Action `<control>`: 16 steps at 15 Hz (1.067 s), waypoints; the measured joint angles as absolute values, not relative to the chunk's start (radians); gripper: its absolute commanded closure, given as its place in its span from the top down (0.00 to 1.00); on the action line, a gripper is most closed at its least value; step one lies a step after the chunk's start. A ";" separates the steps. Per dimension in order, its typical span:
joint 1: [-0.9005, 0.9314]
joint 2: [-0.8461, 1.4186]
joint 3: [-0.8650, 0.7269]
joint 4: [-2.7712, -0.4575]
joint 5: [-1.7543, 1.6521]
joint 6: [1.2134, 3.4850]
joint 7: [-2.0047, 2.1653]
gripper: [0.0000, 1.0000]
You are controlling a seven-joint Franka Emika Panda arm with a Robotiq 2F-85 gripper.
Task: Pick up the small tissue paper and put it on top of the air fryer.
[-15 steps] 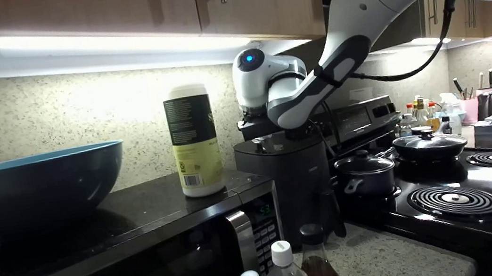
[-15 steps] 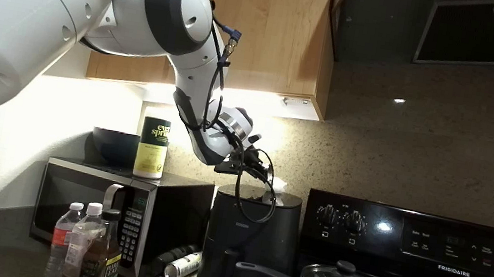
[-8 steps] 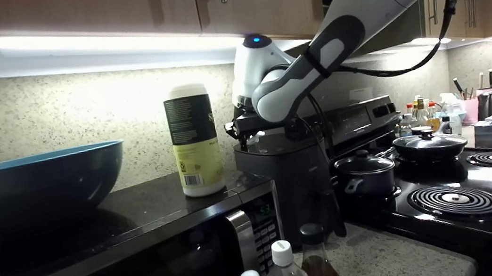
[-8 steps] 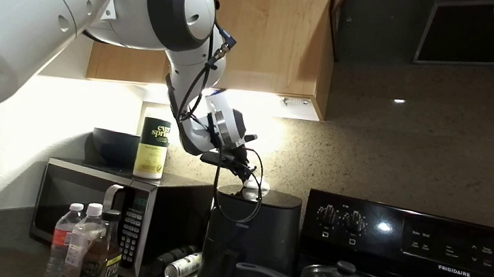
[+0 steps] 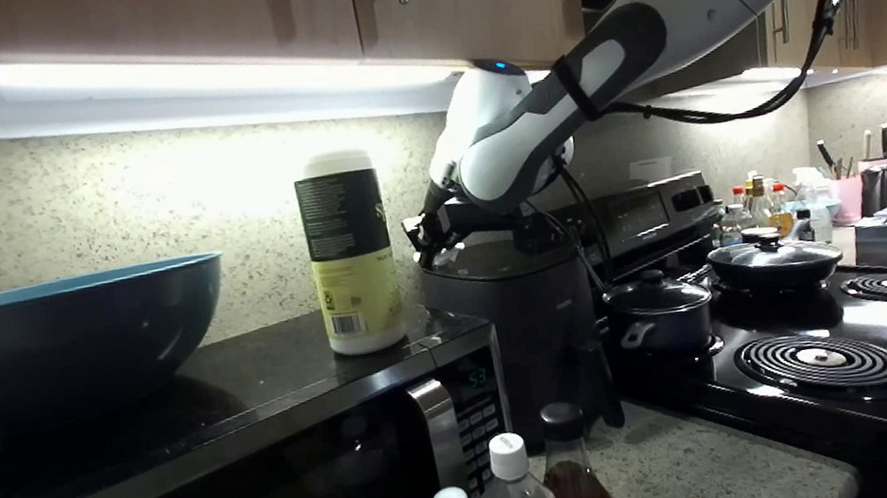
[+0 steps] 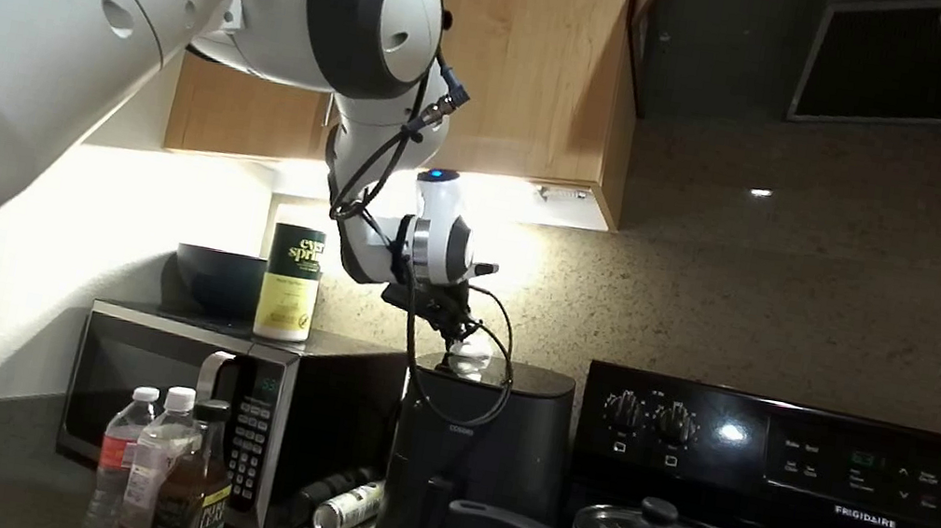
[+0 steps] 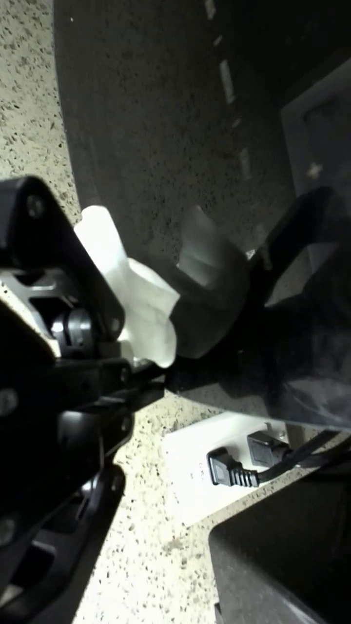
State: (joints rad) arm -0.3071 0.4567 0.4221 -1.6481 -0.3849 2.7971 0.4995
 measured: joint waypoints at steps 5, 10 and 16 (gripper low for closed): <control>-0.468 0.343 0.589 -1.798 -0.248 2.765 0.375 0.08; -0.546 0.136 0.633 -1.919 -0.182 2.695 0.361 0.08; -0.282 0.124 0.362 -1.932 -0.098 2.666 0.308 0.07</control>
State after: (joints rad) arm -0.2821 0.1239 0.3620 -1.9319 -0.0976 2.6661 0.3083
